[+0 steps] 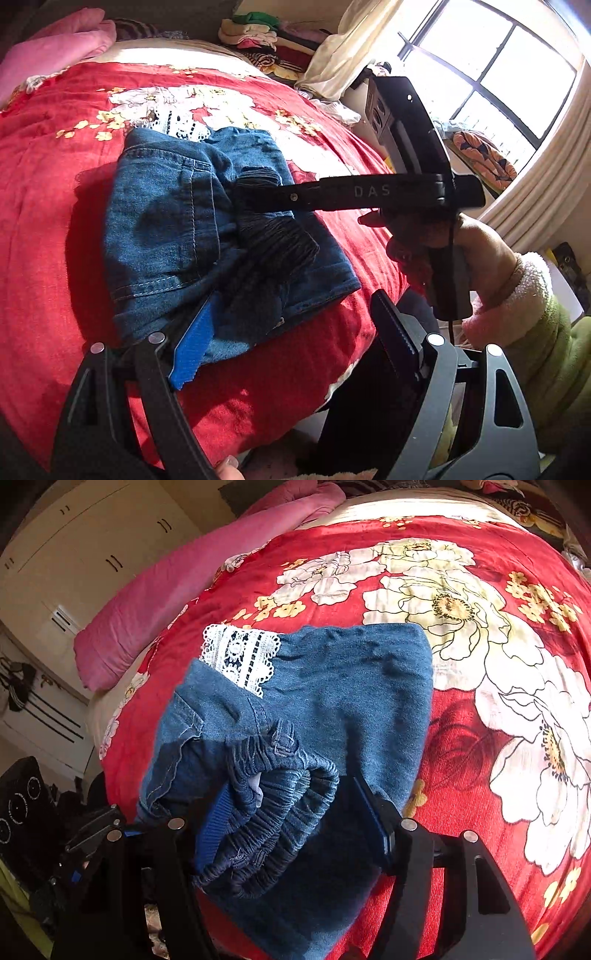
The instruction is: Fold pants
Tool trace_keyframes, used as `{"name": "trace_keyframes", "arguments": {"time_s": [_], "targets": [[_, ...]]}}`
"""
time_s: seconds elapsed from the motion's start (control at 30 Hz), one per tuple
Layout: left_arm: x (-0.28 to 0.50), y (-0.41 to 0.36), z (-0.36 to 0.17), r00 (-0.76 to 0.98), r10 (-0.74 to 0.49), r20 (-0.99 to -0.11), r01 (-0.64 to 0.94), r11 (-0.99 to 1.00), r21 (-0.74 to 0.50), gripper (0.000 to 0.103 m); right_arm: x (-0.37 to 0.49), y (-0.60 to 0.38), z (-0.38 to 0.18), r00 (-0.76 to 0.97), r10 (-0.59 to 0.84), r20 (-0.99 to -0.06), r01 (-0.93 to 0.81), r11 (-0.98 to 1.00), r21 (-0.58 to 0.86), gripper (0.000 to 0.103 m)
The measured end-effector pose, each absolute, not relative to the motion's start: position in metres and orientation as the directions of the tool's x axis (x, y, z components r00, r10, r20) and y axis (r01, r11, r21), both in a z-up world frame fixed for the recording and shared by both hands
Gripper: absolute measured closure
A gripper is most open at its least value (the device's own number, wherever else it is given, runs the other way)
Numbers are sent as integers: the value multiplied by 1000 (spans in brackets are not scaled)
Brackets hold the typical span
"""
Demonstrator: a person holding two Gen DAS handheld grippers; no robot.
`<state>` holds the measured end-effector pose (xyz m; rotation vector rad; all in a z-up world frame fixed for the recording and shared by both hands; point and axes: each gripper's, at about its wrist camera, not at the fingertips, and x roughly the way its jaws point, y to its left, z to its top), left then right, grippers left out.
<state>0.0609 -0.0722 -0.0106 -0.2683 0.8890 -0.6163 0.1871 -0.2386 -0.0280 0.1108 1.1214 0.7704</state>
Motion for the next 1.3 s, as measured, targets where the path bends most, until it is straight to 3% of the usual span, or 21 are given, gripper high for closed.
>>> {"name": "trace_keyframes", "arguments": {"time_s": [0.27, 0.4, 0.6, 0.67, 0.73, 0.83, 0.93, 1.0, 1.03, 1.17, 1.3], "targets": [[43, -33, 11, 559, -546, -624, 361, 838, -410, 29, 179, -262, 13, 270, 638, -721, -494, 735, 465, 39], [47, -34, 6, 555, -526, -645, 357, 850, -387, 54, 181, -256, 28, 284, 656, -699, -520, 718, 462, 39], [56, -57, 2, 583, -430, -689, 393, 892, -224, 56, 198, -217, 32, 243, 638, -731, -583, 698, 416, 39], [57, -59, -3, 573, -418, -705, 396, 894, -209, 67, 206, -206, 29, 222, 631, -743, -590, 694, 413, 39], [56, -60, -9, 563, -403, -721, 397, 897, -191, 71, 214, -193, 25, 208, 610, -765, -598, 698, 394, 39], [54, -59, -15, 553, -392, -735, 395, 900, -183, 83, 222, -172, 17, 187, 575, -797, -627, 694, 354, 48], [50, -60, -15, 543, -403, -737, 402, 895, -193, 85, 224, -152, 5, 140, 536, -833, -658, 679, 326, 67], [46, -61, -15, 534, -412, -738, 412, 889, -198, 85, 217, -143, -1, 139, 514, -846, -682, 669, 295, 90], [44, -62, -16, 532, -417, -738, 417, 887, -200, 85, 214, -143, -1, 158, 511, -845, -684, 674, 280, 93], [43, -63, -18, 520, -433, -736, 423, 879, -219, 85, 208, -143, 10, 288, 478, -830, -665, 723, 186, 97], [40, -67, -18, 511, -449, -733, 438, 870, -228, 85, 219, -137, 1, 301, 428, -852, -653, 744, 143, 97]]}}
